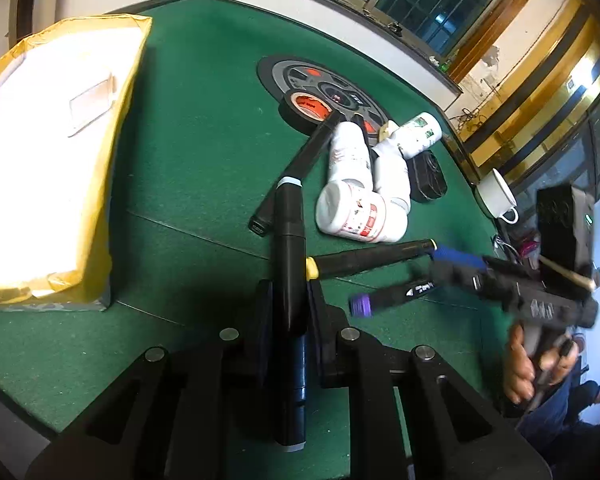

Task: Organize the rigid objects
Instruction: 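Grasp a black marker with the left tool while the right tool grasps another marker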

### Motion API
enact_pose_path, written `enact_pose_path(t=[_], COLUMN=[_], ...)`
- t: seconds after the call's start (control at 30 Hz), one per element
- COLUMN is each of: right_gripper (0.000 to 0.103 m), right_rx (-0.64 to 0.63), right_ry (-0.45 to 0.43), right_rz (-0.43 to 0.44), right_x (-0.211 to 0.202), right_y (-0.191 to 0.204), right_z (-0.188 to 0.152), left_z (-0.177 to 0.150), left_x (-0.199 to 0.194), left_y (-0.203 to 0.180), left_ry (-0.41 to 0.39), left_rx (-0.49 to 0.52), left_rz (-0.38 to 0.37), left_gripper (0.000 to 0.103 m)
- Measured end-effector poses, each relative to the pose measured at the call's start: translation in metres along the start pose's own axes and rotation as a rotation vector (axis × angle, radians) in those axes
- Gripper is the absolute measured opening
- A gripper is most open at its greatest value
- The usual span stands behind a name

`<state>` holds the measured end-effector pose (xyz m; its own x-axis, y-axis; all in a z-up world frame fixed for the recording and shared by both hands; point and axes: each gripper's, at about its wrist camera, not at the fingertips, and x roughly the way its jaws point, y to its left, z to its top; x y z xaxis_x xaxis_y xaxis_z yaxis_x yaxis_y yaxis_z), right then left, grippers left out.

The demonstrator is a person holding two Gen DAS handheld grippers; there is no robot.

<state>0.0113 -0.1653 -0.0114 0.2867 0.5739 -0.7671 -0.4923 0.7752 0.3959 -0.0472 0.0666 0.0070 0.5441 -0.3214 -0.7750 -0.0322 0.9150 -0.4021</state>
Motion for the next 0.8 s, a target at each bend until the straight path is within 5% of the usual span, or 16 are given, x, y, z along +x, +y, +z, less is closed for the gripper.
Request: enact_pose_path(t=[0.13, 0.23, 0.37, 0.5, 0.8], right_gripper=[0.047, 0.047, 0.044, 0.018, 0.014], right_rx=[-0.179, -0.323, -0.346, -0.362, -0.358], right_ry=[0.128, 0.137, 0.116, 0.072, 0.043], right_rz=[0.025, 0.039, -0.002, -0.043, -0.050], right_x=[-0.003, -0.001, 0.011, 0.017, 0.015], right_y=[0.029, 0.059, 0.067, 0.077, 0.090], right_z=[-0.014, -0.025, -0.030, -0.031, -0.025], left_z=[-0.001, -0.003, -0.005, -0.009, -0.019], left_x=[0.000, -0.001, -0.001, -0.001, -0.008], left_y=[-0.001, -0.005, -0.013, -0.019, -0.023], left_ry=[-0.004, -0.005, -0.021, -0.028, -0.019], left_rx=[0.010, 0.031, 0.080, 0.127, 0.175], left_rz=[0.011, 0.030, 0.081, 0.115, 0.142], left_gripper=[0.014, 0.014, 0.015, 0.015, 0.014])
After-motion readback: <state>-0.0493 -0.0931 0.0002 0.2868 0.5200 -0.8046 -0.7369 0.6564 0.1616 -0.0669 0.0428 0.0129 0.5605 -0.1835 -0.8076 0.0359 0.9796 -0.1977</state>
